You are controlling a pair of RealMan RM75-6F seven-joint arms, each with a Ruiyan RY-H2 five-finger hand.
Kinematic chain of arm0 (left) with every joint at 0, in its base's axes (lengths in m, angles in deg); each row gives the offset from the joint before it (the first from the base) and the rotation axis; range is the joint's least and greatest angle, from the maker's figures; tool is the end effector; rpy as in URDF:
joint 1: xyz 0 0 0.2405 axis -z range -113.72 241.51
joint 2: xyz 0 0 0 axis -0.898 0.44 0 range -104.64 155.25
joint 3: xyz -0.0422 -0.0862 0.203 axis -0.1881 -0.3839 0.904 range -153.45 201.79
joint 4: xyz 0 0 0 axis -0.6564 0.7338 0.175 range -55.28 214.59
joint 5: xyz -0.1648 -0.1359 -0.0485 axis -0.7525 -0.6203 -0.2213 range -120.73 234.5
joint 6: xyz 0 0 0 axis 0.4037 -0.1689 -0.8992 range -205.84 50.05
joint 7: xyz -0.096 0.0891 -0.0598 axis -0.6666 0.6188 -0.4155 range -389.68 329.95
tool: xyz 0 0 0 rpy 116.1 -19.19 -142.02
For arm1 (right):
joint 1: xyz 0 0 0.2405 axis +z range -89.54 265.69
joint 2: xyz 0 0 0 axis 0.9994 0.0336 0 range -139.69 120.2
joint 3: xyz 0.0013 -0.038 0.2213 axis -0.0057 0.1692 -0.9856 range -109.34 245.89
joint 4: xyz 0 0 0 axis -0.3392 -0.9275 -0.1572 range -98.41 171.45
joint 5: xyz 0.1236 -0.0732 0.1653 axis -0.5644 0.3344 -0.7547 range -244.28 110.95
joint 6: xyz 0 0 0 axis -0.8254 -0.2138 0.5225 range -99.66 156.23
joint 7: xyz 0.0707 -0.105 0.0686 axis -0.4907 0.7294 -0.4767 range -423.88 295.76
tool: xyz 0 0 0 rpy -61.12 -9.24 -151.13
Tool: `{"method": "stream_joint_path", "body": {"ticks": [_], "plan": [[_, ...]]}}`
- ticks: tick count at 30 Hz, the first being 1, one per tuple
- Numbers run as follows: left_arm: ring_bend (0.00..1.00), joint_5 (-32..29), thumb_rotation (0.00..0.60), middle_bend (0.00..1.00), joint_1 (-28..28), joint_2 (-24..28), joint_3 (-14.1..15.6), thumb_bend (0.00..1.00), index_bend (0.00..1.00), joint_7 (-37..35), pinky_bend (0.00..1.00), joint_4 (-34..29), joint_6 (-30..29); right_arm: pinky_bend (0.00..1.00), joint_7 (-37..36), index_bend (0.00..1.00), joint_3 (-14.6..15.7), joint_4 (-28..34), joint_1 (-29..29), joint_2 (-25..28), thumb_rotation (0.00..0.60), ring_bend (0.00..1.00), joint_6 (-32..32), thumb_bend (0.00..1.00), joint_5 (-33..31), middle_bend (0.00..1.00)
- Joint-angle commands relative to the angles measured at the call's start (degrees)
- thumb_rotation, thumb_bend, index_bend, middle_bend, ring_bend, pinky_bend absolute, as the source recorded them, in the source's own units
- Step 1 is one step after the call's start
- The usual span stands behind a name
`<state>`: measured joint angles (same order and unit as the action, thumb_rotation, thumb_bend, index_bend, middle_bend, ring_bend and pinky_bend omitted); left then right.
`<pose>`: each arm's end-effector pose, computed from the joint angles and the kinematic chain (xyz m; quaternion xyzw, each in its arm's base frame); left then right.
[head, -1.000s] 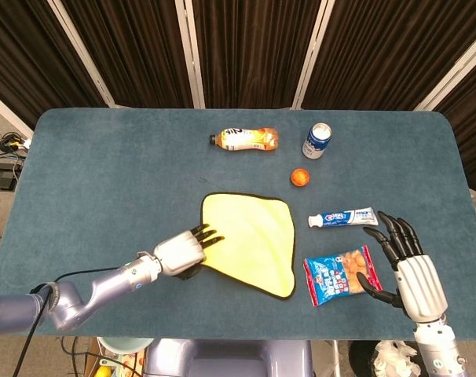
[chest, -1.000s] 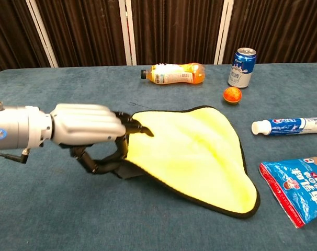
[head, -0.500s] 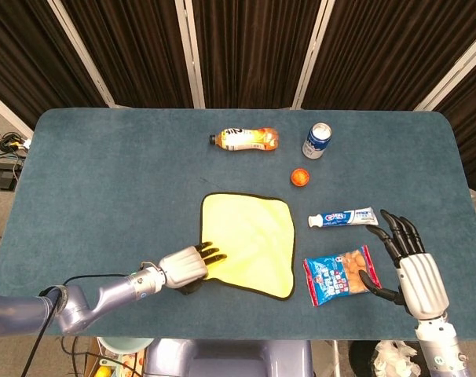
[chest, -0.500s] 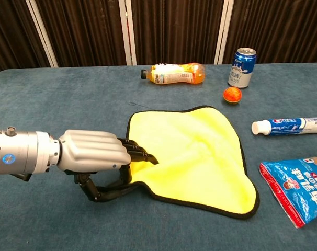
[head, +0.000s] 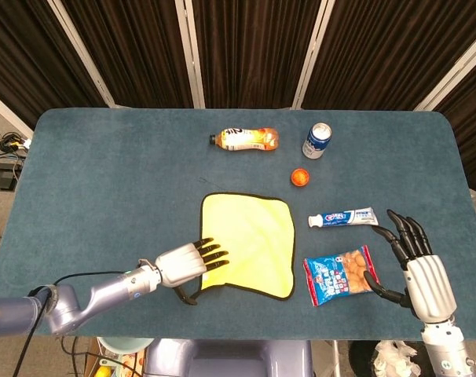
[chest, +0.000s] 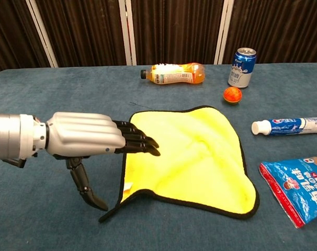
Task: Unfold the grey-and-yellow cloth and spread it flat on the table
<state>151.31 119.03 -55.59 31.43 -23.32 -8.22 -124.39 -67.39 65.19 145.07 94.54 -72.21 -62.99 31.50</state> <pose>-0.1069 0.2636 -0.0481 -0.9269 -0.1625 -0.2829 0.1858 -0.1905 -0.1755 0.1350 0.5728 -0.3853 0.5549 0.4642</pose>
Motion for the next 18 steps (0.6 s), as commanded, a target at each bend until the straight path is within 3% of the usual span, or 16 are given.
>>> {"method": "stream_joint_path", "body": {"ticks": [1, 4, 6, 7, 8, 9, 10, 11, 13, 15, 18], "plan": [[0.0, 0.2, 0.44, 0.0, -0.8, 3.1, -0.1, 0.0, 0.0, 0.2, 0.05, -2.5, -1.4, 0.0, 0.2, 0.17, 0.1, 0.3, -0.2, 0.1, 0.6, 0.0, -0.2, 0.32, 0.4, 0.0], [0.0, -0.6, 0.452, 0.04, -1.8, 5.1, -1.0, 0.03, 0.0, 1.2, 0.05, -3.1, -3.2, 0.0, 0.5, 0.17, 0.3, 0.3, -0.5, 0.2, 0.6, 0.0, -0.6, 0.32, 0.8, 0.0], [0.08, -1.9, 0.503, 0.18, -2.7, 5.1, -2.2, 0.06, 0.0, 2.7, 0.12, -1.9, -4.4, 0.0, 0.2, 0.17, 0.4, 0.2, -0.6, 0.3, 0.6, 0.0, -0.7, 0.32, 0.8, 0.0], [0.23, -2.4, 0.548, 0.35, -2.9, 4.9, -2.6, 0.09, 0.01, 3.2, 0.26, -1.4, -4.6, 0.0, 0.1, 0.17, 0.4, 0.2, -0.6, 0.3, 0.6, 0.0, -0.7, 0.32, 0.8, 0.0], [0.45, -2.9, 0.586, 0.56, -3.0, 4.3, -3.3, 0.15, 0.02, 4.4, 0.46, -0.1, -4.9, 0.0, 0.0, 0.17, 0.3, 0.1, -0.6, 0.3, 0.6, 0.0, -0.7, 0.32, 0.6, 0.0], [0.6, -3.2, 0.597, 0.68, -2.9, 3.6, -4.1, 0.2, 0.03, 5.6, 0.6, 1.2, -5.1, 0.0, -0.1, 0.17, 0.3, 0.0, -0.6, 0.3, 0.6, 0.0, -0.6, 0.32, 0.6, 0.0], [0.78, -3.4, 0.6, 0.85, -2.9, 2.6, -4.8, 0.3, 0.05, 6.5, 0.78, 2.5, -5.5, 0.0, -0.1, 0.17, 0.3, -0.1, -0.6, 0.4, 0.6, 0.0, -0.6, 0.32, 0.5, 0.0], [0.91, -3.8, 0.6, 0.95, -2.7, 1.7, -5.4, 0.42, 0.07, 7.0, 0.9, 3.6, -5.3, 0.0, -0.1, 0.17, 0.3, -0.1, -0.6, 0.4, 0.6, 0.0, -0.5, 0.32, 0.5, 0.0], [0.99, -5.0, 0.6, 1.0, -1.8, 0.3, -6.6, 0.62, 0.12, 7.4, 0.99, 5.0, -3.7, 0.0, 0.1, 0.17, 0.3, -0.1, -0.6, 0.4, 0.6, 0.0, -0.5, 0.32, 0.5, 0.0], [1.0, -6.0, 0.6, 1.0, -0.8, -1.3, -7.9, 0.8, 0.15, 8.3, 1.0, 6.5, -2.4, 0.0, 0.1, 0.17, 0.3, 0.0, -0.6, 0.5, 0.6, 0.0, -0.5, 0.32, 0.4, 0.0], [1.0, -7.9, 0.6, 1.0, 0.9, -2.8, -9.2, 0.92, 0.15, 9.8, 1.0, 7.7, 0.8, 0.0, 0.0, 0.17, 0.2, 0.0, -0.5, 0.6, 0.6, 0.0, -0.2, 0.32, 0.3, 0.0]]}}
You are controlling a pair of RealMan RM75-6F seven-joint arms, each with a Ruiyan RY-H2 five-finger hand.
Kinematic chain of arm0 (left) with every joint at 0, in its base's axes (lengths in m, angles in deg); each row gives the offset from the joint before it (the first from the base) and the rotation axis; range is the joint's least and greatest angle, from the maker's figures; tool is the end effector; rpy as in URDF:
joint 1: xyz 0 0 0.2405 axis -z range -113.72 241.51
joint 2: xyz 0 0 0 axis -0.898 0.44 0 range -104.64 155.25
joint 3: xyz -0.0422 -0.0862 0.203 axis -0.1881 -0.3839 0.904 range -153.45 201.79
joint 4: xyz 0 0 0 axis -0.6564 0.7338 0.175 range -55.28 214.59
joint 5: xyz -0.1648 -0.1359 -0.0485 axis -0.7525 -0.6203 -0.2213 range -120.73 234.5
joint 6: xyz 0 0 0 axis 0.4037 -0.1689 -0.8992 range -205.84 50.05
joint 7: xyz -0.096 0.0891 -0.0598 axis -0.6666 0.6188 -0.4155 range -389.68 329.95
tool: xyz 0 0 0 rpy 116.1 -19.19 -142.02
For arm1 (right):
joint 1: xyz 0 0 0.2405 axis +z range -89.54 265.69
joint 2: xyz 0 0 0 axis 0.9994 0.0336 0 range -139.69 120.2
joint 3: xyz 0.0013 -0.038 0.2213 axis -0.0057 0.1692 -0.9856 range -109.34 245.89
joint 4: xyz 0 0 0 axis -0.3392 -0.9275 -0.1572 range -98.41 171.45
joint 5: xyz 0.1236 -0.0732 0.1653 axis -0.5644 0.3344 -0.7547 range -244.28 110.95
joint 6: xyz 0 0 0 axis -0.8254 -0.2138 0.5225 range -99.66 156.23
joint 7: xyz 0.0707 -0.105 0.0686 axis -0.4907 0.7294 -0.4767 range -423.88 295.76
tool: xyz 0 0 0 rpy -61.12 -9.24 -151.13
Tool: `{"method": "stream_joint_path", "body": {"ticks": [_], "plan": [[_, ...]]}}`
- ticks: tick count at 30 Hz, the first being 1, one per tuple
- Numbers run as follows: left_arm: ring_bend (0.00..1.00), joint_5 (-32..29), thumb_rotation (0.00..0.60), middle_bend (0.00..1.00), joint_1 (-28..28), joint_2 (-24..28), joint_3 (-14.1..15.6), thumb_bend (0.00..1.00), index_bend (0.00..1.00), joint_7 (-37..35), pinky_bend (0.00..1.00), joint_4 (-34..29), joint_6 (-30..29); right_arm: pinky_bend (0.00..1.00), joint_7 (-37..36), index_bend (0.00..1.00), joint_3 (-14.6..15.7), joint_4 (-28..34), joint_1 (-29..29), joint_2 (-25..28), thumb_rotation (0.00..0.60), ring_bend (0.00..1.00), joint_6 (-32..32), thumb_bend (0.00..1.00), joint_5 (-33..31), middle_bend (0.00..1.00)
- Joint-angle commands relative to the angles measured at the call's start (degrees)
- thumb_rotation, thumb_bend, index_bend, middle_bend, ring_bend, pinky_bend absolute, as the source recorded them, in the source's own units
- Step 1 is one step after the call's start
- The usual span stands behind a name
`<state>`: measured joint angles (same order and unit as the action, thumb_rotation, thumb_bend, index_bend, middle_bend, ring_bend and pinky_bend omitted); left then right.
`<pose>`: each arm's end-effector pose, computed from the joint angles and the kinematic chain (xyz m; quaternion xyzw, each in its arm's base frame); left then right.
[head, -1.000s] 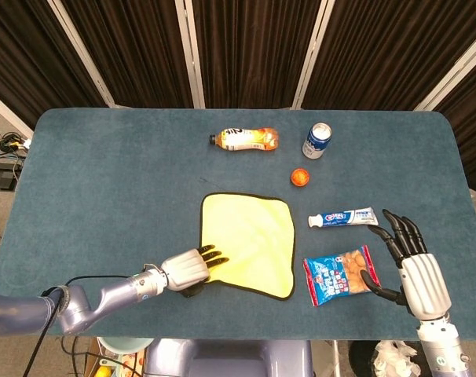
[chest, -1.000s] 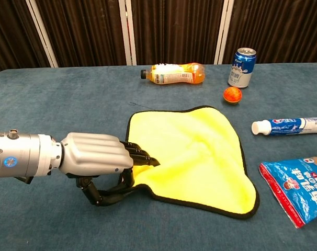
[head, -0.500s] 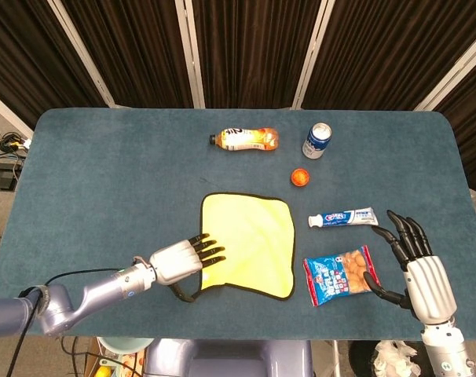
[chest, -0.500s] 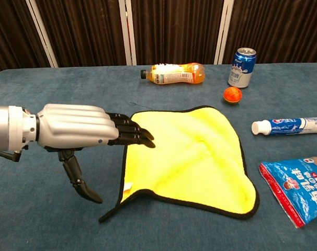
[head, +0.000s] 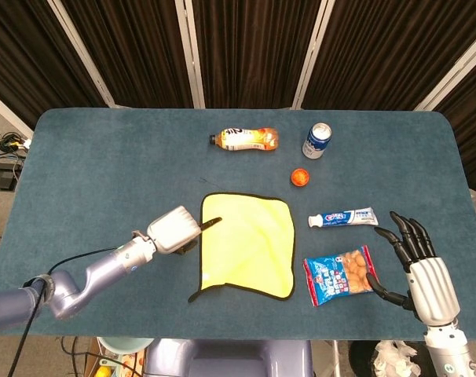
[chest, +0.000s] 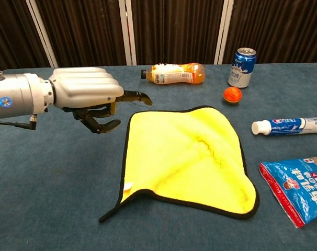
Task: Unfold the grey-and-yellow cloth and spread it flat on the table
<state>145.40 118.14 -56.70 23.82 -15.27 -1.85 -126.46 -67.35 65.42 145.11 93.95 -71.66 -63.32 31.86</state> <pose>-0.0945 0.3190 -0.0282 -0.8934 -0.1188 -0.3145 0.2980 -0.1925 -0.1725 0.1372 0.5738 -0.3841 0.5517 0.4679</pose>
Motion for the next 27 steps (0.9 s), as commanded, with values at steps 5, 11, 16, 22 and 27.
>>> {"method": "stream_joint_path", "body": {"ticks": [5, 11, 16, 22, 27], "plan": [[1.0, -5.6, 0.6, 1.0, 5.4, -4.5, -3.9, 0.94, 0.12, 6.5, 1.0, 4.6, 8.7, 0.0, -0.5, 0.17, -0.1, -0.4, 0.3, 0.1, 0.6, 0.0, 0.8, 0.32, -0.7, 0.0], [1.0, -11.6, 0.6, 1.0, 8.0, -7.3, -5.0, 0.9, 0.1, 11.8, 1.0, 10.0, 14.2, 0.0, -1.5, 0.16, -0.9, -0.8, 0.3, 1.1, 0.6, 0.0, 0.4, 0.32, -1.6, 0.0], [1.0, -15.0, 0.6, 1.0, 10.1, -10.5, -5.7, 0.78, 0.09, 12.4, 1.0, 15.8, 17.7, 0.0, -2.4, 0.16, -1.5, -1.5, 1.0, 1.2, 0.6, 0.0, 1.8, 0.32, -3.1, 0.0], [1.0, -15.3, 0.6, 1.0, 12.2, -14.2, -5.5, 0.75, 0.09, 8.9, 1.0, 20.6, 21.6, 0.0, -2.9, 0.16, -2.2, -2.3, 1.9, 0.9, 0.6, 0.0, 3.0, 0.32, -4.6, 0.0], [1.0, -13.0, 0.6, 1.0, 13.1, -16.7, -4.3, 0.74, 0.09, 5.9, 1.0, 24.0, 22.8, 0.0, -3.1, 0.15, -2.7, -2.8, 2.2, 0.8, 0.6, 0.0, 3.4, 0.32, -5.3, 0.0]]}}
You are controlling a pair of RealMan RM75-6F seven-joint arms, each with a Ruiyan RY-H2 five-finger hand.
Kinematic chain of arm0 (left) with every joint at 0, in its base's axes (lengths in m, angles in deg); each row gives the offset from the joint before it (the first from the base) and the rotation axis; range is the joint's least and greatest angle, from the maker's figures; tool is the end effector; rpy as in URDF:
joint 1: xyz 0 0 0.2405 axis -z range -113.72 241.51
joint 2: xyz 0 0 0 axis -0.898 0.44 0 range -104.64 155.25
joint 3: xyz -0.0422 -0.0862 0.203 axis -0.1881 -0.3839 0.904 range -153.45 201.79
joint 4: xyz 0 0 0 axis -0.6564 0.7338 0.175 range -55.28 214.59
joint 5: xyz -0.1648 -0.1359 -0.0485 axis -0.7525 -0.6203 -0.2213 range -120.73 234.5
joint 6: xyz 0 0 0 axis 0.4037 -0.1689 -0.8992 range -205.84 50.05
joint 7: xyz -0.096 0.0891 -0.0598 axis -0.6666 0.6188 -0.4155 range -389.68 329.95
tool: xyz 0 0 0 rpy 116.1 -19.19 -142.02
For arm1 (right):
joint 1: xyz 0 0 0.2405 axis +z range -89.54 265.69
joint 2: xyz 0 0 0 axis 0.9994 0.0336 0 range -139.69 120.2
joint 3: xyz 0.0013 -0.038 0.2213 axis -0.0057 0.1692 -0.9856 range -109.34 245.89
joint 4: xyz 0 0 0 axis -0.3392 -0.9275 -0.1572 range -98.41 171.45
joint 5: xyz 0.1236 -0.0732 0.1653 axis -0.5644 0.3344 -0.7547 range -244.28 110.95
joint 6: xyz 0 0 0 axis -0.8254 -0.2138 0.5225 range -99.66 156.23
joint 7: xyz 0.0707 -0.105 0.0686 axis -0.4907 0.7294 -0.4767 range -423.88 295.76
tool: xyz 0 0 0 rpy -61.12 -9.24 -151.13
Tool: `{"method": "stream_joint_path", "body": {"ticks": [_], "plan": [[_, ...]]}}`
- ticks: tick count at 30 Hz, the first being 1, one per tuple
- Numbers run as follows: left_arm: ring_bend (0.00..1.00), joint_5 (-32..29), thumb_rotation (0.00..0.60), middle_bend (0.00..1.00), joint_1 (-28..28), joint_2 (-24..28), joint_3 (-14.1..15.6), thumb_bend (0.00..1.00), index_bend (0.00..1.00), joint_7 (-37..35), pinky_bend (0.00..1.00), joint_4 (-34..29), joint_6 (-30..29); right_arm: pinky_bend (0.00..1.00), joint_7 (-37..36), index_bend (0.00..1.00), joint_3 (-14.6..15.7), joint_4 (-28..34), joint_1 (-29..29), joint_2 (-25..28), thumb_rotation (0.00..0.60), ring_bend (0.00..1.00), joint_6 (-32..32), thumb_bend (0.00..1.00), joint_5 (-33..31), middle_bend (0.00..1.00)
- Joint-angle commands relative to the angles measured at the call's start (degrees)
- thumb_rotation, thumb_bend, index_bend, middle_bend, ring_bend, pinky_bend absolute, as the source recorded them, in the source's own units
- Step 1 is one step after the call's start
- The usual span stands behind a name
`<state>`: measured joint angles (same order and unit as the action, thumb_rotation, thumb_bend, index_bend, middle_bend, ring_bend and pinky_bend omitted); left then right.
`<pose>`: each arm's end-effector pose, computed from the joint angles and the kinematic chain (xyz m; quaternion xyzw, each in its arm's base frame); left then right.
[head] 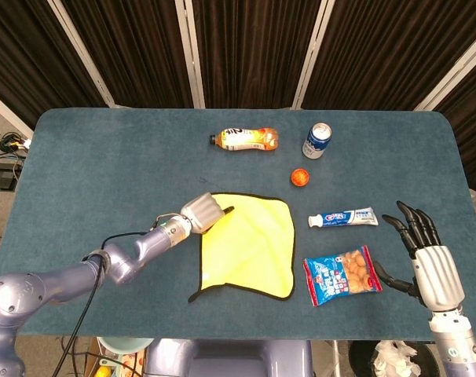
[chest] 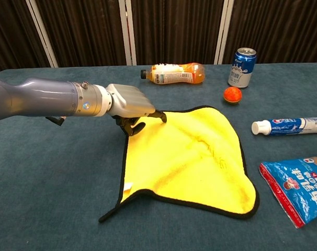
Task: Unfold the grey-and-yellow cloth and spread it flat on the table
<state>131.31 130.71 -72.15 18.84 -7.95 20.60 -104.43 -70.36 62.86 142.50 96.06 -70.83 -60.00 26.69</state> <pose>-0.0674 0.3823 -0.0938 -0.9236 -0.1091 -0.1829 0.3186 -0.2065 -0.1936 0.1423 0.5690 -0.3951 0.5381 0.4801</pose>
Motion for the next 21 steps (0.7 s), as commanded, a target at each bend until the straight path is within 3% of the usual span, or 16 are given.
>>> {"method": "stream_joint_path", "body": {"ticks": [1, 8, 21], "plan": [[1.0, 1.5, 0.6, 1.0, 0.7, -1.7, 0.9, 0.74, 0.09, -2.1, 1.0, 2.2, 1.0, 0.0, -0.1, 0.16, -0.1, -0.3, 0.1, -0.1, 0.6, 0.0, 0.2, 0.32, -0.3, 0.0], [1.0, 4.6, 0.6, 1.0, 1.0, -3.1, 2.5, 0.74, 0.14, -5.7, 1.0, 5.6, 1.1, 0.0, -0.5, 0.16, -0.7, -1.0, 0.2, 0.0, 0.6, 0.0, 0.2, 0.32, -1.3, 0.0], [1.0, 6.3, 0.6, 1.0, -1.8, 2.1, 5.6, 0.74, 0.15, -7.0, 1.0, 4.9, -1.0, 0.0, -0.6, 0.16, -1.2, -1.6, 1.1, -0.5, 0.6, 0.0, 1.6, 0.32, -2.4, 0.0]]}}
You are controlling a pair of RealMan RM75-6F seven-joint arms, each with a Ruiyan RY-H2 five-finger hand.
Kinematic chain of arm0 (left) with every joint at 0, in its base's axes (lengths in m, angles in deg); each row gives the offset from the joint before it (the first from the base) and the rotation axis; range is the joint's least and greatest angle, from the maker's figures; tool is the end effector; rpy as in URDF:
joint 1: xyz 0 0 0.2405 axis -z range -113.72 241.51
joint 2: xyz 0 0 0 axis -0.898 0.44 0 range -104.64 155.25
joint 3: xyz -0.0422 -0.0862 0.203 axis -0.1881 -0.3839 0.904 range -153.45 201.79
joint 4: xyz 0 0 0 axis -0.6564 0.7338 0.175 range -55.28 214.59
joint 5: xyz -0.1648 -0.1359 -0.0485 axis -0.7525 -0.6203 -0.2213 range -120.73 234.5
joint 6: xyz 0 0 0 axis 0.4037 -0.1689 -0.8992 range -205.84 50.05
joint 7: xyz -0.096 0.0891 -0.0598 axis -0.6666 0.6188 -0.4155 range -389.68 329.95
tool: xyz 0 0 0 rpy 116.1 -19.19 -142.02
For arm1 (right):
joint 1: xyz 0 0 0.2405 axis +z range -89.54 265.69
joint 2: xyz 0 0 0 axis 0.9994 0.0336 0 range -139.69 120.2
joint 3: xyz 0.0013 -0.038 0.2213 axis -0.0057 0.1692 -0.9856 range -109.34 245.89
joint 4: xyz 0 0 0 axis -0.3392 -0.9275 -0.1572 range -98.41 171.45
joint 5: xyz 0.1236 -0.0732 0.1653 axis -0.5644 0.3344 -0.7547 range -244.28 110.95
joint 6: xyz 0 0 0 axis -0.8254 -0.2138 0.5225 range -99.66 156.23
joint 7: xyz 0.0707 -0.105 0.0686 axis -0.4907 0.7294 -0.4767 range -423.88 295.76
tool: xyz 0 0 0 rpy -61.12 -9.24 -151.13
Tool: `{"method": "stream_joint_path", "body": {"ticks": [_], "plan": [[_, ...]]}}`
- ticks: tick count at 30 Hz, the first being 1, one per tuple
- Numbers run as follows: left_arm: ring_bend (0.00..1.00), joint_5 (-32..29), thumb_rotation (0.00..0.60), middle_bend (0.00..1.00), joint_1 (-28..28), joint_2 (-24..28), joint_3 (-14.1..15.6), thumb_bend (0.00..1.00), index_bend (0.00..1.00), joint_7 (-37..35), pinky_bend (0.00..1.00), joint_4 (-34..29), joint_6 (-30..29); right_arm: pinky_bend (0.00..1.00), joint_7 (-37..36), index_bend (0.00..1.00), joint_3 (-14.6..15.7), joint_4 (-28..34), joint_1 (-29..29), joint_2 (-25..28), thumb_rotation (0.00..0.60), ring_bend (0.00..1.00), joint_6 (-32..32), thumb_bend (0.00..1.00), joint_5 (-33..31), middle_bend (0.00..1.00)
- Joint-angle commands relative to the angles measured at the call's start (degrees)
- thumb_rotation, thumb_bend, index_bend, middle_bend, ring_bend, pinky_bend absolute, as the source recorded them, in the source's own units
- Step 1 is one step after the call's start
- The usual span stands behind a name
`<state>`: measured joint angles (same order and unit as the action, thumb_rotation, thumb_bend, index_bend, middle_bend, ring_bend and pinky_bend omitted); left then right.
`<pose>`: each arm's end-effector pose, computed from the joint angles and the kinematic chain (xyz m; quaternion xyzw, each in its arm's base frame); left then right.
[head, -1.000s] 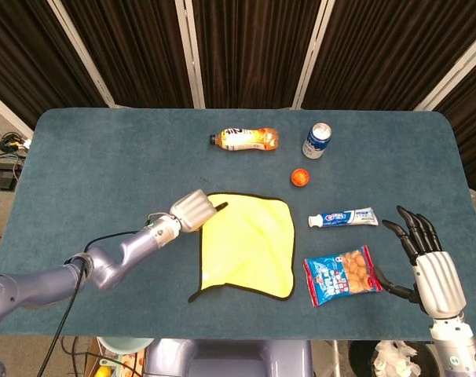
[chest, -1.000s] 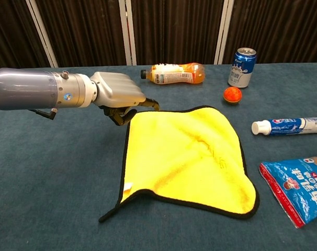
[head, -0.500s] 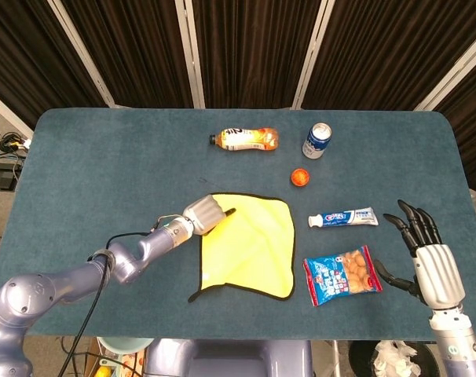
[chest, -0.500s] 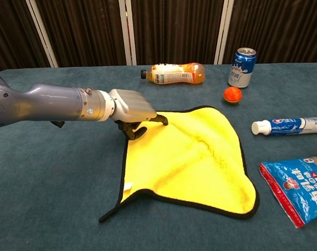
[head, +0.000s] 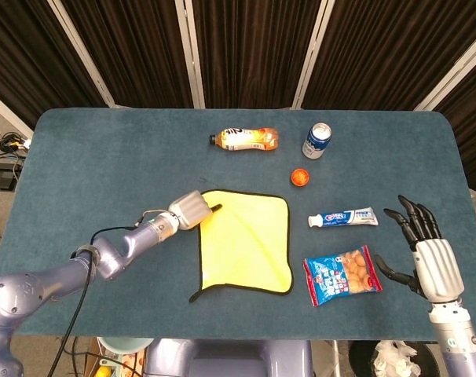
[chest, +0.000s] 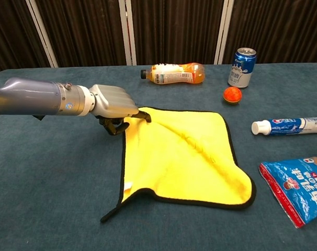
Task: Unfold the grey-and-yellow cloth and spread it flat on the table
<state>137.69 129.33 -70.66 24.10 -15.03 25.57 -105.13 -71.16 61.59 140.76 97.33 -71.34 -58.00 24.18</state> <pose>-0.1092 0.3961 -0.0782 -0.9262 -0.0938 -0.1424 0.3362 -0.2125 -0.2052 0.1415 0.5672 -0.4002 0.5311 0.4858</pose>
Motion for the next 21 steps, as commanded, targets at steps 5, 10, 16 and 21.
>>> {"method": "stream_joint_path", "body": {"ticks": [5, 10, 16, 21], "plan": [[1.0, -0.7, 0.6, 1.0, -1.6, 2.1, 0.7, 0.74, 0.15, 0.6, 1.0, -0.2, -0.8, 0.0, 0.3, 0.16, 0.1, 0.2, -0.1, 0.0, 0.6, 0.0, -0.6, 0.32, 0.2, 0.0], [1.0, -1.1, 0.6, 1.0, -2.4, 3.2, 1.3, 0.74, 0.15, 1.2, 1.0, -0.5, -0.7, 0.0, 0.6, 0.16, 0.2, 0.3, -0.1, -0.1, 0.6, 0.0, -0.6, 0.32, 0.4, 0.0], [1.0, -1.0, 0.6, 1.0, -3.3, 3.9, 0.6, 0.67, 0.11, 0.2, 1.0, -2.1, -3.0, 0.0, 0.9, 0.16, 0.1, 0.3, 0.0, -0.3, 0.6, 0.0, -0.4, 0.32, 0.2, 0.0], [1.0, 2.0, 0.6, 1.0, -4.6, 5.4, -0.7, 0.58, 0.04, -7.8, 1.0, -7.5, -9.1, 0.0, 1.4, 0.16, 0.2, 0.4, 0.0, -0.2, 0.6, 0.0, -0.4, 0.32, -0.1, 0.0]]}}
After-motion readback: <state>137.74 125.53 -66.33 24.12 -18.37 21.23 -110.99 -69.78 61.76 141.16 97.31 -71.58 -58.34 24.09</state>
